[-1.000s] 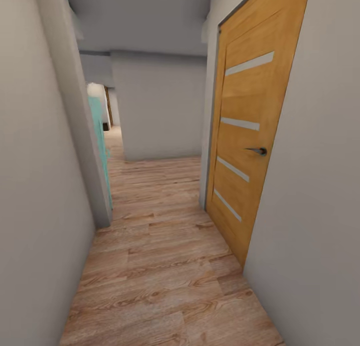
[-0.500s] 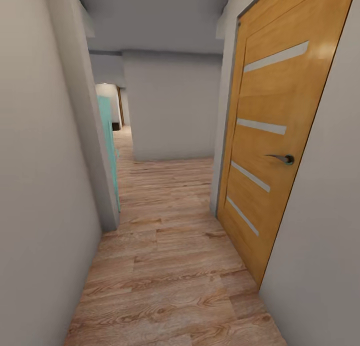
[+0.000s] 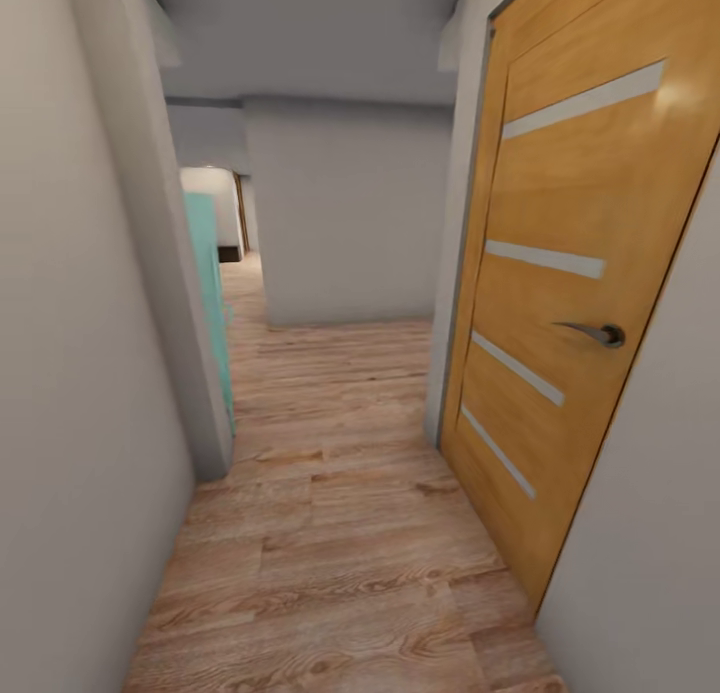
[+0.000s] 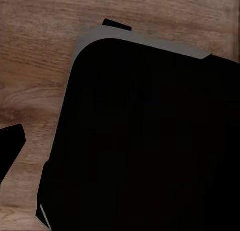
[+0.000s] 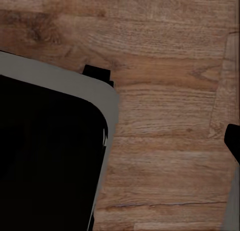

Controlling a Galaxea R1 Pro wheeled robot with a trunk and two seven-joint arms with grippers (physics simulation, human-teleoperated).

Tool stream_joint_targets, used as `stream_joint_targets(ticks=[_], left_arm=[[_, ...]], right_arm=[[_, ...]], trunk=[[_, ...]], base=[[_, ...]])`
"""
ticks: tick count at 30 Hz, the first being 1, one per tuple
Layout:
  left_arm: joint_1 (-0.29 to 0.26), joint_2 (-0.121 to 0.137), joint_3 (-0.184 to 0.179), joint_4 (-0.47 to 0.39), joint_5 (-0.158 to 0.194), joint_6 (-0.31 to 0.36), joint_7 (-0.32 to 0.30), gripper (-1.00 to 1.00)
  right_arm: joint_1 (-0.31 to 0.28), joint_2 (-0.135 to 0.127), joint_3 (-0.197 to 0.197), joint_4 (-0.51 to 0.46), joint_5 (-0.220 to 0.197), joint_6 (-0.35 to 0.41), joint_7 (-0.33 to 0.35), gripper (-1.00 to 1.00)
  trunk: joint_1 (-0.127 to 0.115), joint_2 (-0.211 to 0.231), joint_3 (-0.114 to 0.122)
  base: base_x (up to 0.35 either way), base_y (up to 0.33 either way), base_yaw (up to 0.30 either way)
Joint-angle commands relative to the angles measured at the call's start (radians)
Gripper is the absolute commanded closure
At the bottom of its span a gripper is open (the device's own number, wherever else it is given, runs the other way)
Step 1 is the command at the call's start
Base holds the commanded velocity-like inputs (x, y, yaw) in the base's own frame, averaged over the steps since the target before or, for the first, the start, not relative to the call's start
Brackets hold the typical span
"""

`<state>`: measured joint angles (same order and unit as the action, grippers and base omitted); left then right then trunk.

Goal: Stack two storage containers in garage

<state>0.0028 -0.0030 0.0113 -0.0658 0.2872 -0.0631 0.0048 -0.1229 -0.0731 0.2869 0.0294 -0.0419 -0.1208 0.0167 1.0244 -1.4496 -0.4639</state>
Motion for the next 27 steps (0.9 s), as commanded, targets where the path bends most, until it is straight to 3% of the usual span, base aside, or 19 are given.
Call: stream_joint_targets(ticks=[1, 27], left_arm=[[0.0, 0.0, 0.001, -0.001, 0.004, -0.001, 0.0, -1.0], [0.0, -0.002, 0.004, -0.002, 0.004, 0.01, 0.002, -1.0]], right_arm=[[-0.001, 0.001, 0.005, 0.003, -0.005, -0.006, 0.002, -1.0], [-0.001, -0.001, 0.005, 0.003, 0.0, -0.013, 0.002, -1.0]], trunk=[[0.001, 0.0, -0.001], [0.001, 0.0, -0.008]], base=[[0.323, 0.0, 0.0], [0.323, 0.0, 0.044]])
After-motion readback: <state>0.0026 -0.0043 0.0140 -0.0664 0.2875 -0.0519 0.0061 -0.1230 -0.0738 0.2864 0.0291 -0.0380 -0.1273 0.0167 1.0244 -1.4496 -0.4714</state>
